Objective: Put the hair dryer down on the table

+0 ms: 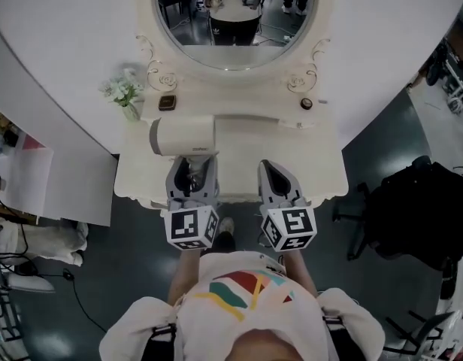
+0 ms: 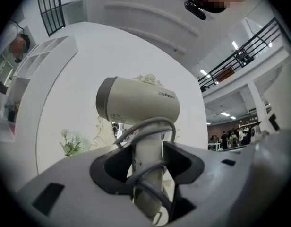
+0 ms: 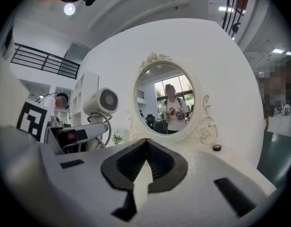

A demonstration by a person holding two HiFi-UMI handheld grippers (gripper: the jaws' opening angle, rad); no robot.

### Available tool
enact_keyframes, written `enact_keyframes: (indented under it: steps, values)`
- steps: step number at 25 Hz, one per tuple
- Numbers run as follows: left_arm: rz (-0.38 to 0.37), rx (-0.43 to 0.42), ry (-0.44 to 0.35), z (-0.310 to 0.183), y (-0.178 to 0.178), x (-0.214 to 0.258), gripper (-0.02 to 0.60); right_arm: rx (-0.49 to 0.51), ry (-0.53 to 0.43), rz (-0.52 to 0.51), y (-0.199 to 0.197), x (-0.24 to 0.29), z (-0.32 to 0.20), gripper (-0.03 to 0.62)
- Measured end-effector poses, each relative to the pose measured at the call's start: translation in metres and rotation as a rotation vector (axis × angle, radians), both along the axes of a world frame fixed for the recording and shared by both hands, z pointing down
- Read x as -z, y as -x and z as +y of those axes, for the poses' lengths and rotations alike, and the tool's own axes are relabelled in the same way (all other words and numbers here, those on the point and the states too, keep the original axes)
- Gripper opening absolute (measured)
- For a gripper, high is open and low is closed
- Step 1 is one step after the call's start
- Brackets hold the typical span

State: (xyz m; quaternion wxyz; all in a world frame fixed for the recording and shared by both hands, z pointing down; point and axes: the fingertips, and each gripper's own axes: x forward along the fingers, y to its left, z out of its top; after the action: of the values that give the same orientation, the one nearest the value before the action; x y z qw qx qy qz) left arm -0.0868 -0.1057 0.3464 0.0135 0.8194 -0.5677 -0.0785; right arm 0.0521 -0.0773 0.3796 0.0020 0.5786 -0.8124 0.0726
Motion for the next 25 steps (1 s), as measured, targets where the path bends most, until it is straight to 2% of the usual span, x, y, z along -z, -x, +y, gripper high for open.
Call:
enact_keyframes:
  steps: [12, 16, 20, 25]
  values:
    - [-0.001, -0.049, 0.011, -0.1, 0.017, -0.002, 0.201, -0.041, 0.03, 0.018, 0.022, -0.005, -0.098, 0.0]
    - [-0.012, -0.05, 0.01, -0.121, 0.02, -0.005, 0.201, -0.074, 0.039, 0.038, 0.017, -0.01, -0.118, 0.0]
    - [-0.013, -0.036, 0.042, -0.132, 0.018, -0.015, 0.201, -0.095, 0.057, 0.021, 0.003, -0.018, -0.13, 0.0]
    - [-0.04, -0.032, 0.058, -0.139, 0.004, -0.017, 0.201, -0.077, 0.073, -0.003, -0.005, -0.02, -0.147, 0.0]
